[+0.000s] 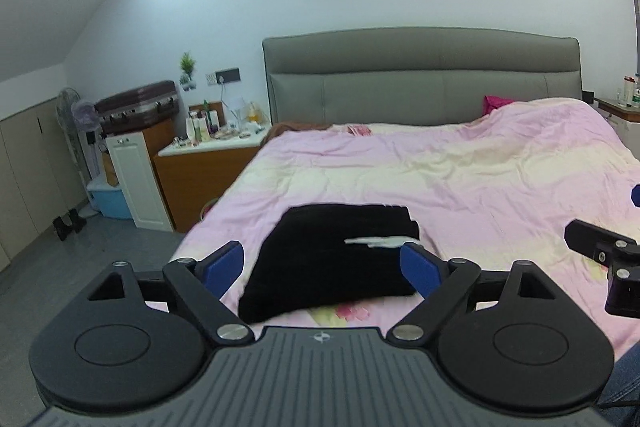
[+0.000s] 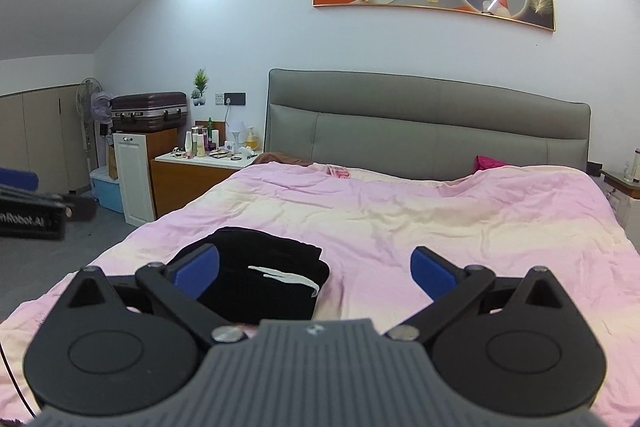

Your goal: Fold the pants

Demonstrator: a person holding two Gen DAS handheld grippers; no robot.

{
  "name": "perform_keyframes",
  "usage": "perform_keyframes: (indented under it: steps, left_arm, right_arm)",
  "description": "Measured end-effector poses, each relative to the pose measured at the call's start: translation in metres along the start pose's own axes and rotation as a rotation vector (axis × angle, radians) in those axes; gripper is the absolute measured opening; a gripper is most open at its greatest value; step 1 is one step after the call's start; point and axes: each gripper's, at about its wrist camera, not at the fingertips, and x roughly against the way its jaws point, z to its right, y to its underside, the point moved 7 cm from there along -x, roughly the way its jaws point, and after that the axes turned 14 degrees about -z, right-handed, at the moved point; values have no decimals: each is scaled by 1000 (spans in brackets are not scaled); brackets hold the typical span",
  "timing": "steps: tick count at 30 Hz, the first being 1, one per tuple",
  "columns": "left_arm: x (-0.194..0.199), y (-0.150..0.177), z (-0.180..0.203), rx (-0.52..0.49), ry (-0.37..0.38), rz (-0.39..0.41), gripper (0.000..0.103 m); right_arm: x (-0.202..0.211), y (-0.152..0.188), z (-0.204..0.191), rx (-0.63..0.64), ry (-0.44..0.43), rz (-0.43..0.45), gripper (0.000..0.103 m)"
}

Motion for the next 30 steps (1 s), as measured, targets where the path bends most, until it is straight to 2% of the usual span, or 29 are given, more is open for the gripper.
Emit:
perform_keyframes:
  steps: [5,12,19,30]
  left_arm:
    - [-17,30,17,-4,10,-66,103]
    - [-29,52,28,2,29,-136,103]
    - [-37,56,36,2,41,-167,103]
    - [-34,56,38,-8,43,-168,103]
  right_arm:
    - [-4,23,1,10,20,-5,98]
    - [-31,48,6,-4,23,-94,98]
    - [-47,58,11,-19,28,-145,98]
    - [-42,54,14,-36,20,-126,98]
